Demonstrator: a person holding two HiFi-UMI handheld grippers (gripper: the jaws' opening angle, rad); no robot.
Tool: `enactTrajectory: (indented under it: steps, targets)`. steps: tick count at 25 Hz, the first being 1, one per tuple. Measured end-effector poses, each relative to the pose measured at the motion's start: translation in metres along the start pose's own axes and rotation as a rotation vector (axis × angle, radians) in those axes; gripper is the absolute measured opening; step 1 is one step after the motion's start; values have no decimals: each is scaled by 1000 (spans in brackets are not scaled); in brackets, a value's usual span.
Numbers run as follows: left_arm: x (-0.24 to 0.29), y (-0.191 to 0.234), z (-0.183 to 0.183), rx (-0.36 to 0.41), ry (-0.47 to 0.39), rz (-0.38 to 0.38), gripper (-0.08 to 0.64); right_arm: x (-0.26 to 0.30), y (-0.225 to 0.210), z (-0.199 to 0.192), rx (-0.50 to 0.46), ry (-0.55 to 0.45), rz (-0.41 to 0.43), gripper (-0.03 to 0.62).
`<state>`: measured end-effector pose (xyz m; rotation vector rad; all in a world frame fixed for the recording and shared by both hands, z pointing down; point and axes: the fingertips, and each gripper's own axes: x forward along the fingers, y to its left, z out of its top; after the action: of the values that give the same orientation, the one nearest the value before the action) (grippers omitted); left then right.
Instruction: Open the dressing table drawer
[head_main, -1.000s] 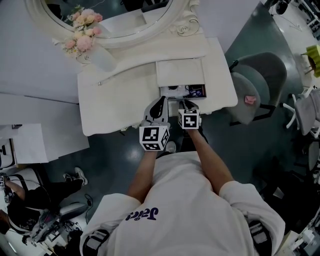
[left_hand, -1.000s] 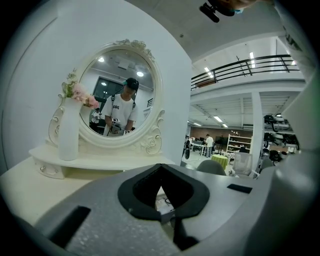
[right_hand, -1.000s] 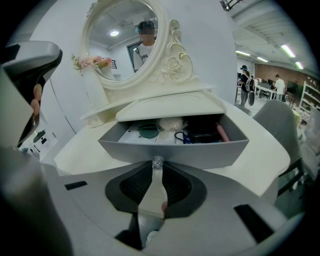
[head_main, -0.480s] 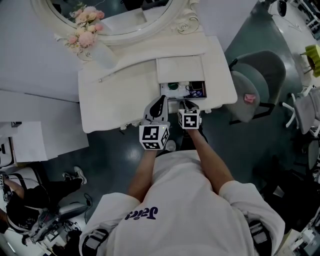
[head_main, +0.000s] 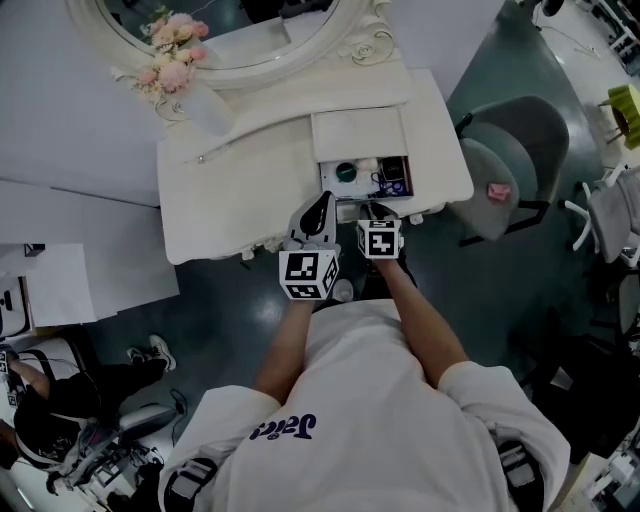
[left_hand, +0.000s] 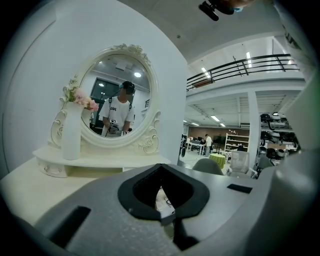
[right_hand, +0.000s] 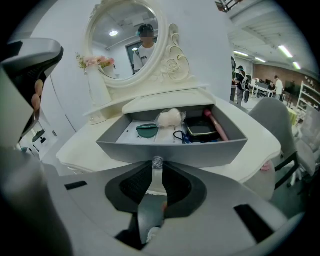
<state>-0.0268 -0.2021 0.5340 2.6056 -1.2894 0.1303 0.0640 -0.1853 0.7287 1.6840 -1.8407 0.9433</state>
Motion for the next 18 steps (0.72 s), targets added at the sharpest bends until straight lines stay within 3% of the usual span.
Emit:
enactTrajectory:
  steps: [18]
  targets:
    - [-12, -9, -9, 7, 16, -2, 12, -6, 2, -9, -5, -12, 6, 69]
